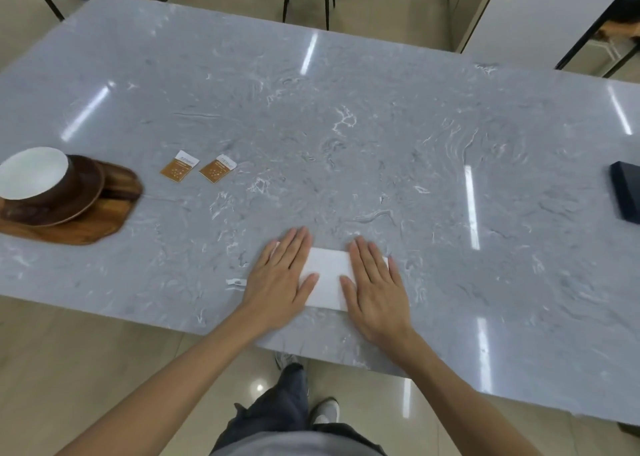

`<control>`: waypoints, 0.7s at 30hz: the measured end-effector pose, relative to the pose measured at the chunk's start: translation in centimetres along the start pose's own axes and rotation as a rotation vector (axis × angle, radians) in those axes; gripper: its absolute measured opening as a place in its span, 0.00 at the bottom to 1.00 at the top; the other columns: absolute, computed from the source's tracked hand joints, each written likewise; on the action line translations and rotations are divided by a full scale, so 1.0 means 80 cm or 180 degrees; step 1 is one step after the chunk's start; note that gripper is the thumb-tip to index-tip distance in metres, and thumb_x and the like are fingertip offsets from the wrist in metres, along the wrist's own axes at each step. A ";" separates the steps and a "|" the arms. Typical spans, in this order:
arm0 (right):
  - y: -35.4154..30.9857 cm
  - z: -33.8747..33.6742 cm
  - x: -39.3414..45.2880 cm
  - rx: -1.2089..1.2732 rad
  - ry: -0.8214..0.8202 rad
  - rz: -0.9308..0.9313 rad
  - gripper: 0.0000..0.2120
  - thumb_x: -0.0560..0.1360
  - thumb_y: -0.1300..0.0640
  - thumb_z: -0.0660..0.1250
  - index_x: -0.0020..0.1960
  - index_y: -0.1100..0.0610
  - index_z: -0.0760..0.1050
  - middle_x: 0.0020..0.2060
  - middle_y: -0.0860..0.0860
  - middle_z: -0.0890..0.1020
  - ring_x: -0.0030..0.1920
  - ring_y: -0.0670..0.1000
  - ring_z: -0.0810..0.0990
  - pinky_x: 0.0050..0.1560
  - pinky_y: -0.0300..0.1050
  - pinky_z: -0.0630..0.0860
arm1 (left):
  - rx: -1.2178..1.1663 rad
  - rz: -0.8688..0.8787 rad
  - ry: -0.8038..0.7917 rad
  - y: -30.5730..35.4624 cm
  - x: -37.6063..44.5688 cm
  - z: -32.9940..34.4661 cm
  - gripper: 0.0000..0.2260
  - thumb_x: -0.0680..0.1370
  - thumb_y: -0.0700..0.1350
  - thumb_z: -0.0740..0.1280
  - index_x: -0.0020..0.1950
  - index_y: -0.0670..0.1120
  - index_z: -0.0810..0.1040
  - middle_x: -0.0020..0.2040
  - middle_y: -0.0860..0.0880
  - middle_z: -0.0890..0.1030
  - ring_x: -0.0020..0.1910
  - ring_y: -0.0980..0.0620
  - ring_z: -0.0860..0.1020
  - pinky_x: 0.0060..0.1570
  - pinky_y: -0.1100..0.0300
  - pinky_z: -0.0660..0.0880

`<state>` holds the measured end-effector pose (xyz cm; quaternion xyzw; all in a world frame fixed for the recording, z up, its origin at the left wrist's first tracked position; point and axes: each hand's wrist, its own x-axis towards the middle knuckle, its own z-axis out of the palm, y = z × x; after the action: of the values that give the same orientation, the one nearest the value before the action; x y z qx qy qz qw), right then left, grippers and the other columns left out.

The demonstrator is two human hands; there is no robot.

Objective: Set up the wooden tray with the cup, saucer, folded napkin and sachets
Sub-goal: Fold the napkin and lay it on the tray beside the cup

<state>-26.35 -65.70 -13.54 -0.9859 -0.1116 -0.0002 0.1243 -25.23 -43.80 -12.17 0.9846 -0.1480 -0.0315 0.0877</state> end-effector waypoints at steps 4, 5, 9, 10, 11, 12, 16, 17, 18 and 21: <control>0.001 -0.002 0.001 -0.0010 -0.0063 0.0013 0.30 0.85 0.42 0.45 0.83 0.53 0.48 0.83 0.48 0.53 0.83 0.48 0.47 0.81 0.56 0.50 | 0.0033 -0.0023 -0.0124 -0.005 -0.004 -0.003 0.31 0.83 0.59 0.44 0.83 0.45 0.44 0.84 0.50 0.46 0.82 0.53 0.43 0.80 0.48 0.50; 0.003 -0.003 0.002 0.0008 -0.0091 0.0004 0.30 0.85 0.42 0.45 0.83 0.52 0.47 0.83 0.48 0.52 0.83 0.47 0.46 0.81 0.55 0.49 | 0.0035 -0.0062 -0.0137 -0.003 -0.005 -0.004 0.31 0.83 0.59 0.44 0.83 0.45 0.43 0.84 0.50 0.45 0.82 0.53 0.43 0.80 0.48 0.49; 0.036 -0.020 0.033 -0.0224 -0.0344 -0.0280 0.29 0.84 0.42 0.43 0.83 0.48 0.44 0.83 0.45 0.48 0.83 0.50 0.44 0.81 0.57 0.43 | -0.0220 -0.0409 -0.0256 0.013 -0.015 -0.009 0.32 0.83 0.61 0.44 0.82 0.47 0.38 0.83 0.50 0.41 0.82 0.53 0.41 0.79 0.42 0.43; 0.047 -0.027 0.047 -0.0381 -0.0413 -0.0398 0.29 0.84 0.42 0.43 0.83 0.47 0.43 0.83 0.44 0.47 0.83 0.52 0.44 0.81 0.58 0.42 | -0.0293 -0.0504 -0.0306 0.019 -0.020 -0.010 0.33 0.83 0.61 0.44 0.82 0.47 0.36 0.83 0.50 0.39 0.82 0.53 0.39 0.79 0.40 0.41; 0.058 -0.035 0.062 -0.0546 -0.0490 -0.0512 0.28 0.84 0.42 0.43 0.83 0.45 0.43 0.83 0.44 0.47 0.83 0.53 0.44 0.80 0.59 0.42 | -0.0331 -0.0591 -0.0369 0.028 -0.025 -0.010 0.33 0.83 0.61 0.44 0.81 0.47 0.35 0.83 0.50 0.38 0.82 0.52 0.39 0.78 0.38 0.40; 0.067 -0.043 0.077 -0.0692 -0.0571 -0.0600 0.28 0.85 0.42 0.43 0.83 0.44 0.42 0.83 0.44 0.46 0.83 0.53 0.43 0.80 0.60 0.42 | -0.0328 -0.0663 -0.0434 0.038 -0.031 -0.010 0.34 0.82 0.62 0.44 0.81 0.46 0.35 0.83 0.49 0.38 0.82 0.51 0.39 0.77 0.35 0.39; 0.084 -0.067 0.123 -0.0665 -0.0712 -0.0405 0.31 0.83 0.37 0.47 0.82 0.42 0.39 0.83 0.45 0.45 0.83 0.56 0.44 0.79 0.62 0.45 | -0.0040 -0.0781 -0.0529 0.069 -0.058 -0.022 0.35 0.80 0.62 0.45 0.82 0.44 0.50 0.82 0.45 0.53 0.80 0.45 0.53 0.73 0.30 0.43; 0.085 -0.071 0.126 -0.0429 -0.0586 -0.0190 0.32 0.83 0.38 0.50 0.83 0.44 0.42 0.83 0.48 0.47 0.82 0.57 0.47 0.78 0.62 0.48 | 0.0014 -0.0792 -0.0469 0.070 -0.059 -0.029 0.34 0.79 0.62 0.46 0.80 0.44 0.57 0.79 0.44 0.60 0.77 0.44 0.59 0.73 0.31 0.46; 0.085 -0.075 0.125 -0.0136 -0.0409 0.0066 0.32 0.84 0.41 0.54 0.83 0.48 0.47 0.83 0.51 0.50 0.81 0.59 0.51 0.77 0.63 0.52 | 0.0027 -0.0811 -0.0388 0.069 -0.056 -0.037 0.32 0.79 0.62 0.47 0.77 0.45 0.64 0.75 0.44 0.68 0.73 0.44 0.65 0.72 0.32 0.50; 0.089 -0.084 0.103 0.0645 -0.0113 0.0714 0.26 0.82 0.50 0.64 0.76 0.58 0.67 0.76 0.63 0.65 0.72 0.67 0.69 0.70 0.60 0.67 | -0.0097 -0.0735 -0.0165 0.049 -0.035 -0.055 0.25 0.80 0.61 0.52 0.65 0.46 0.76 0.62 0.46 0.77 0.63 0.43 0.72 0.67 0.39 0.64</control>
<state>-16.56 -72.22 -8.57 -0.9745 -0.0025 0.0425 0.2204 -28.66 -45.94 -7.01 0.9925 -0.0353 -0.0691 0.0947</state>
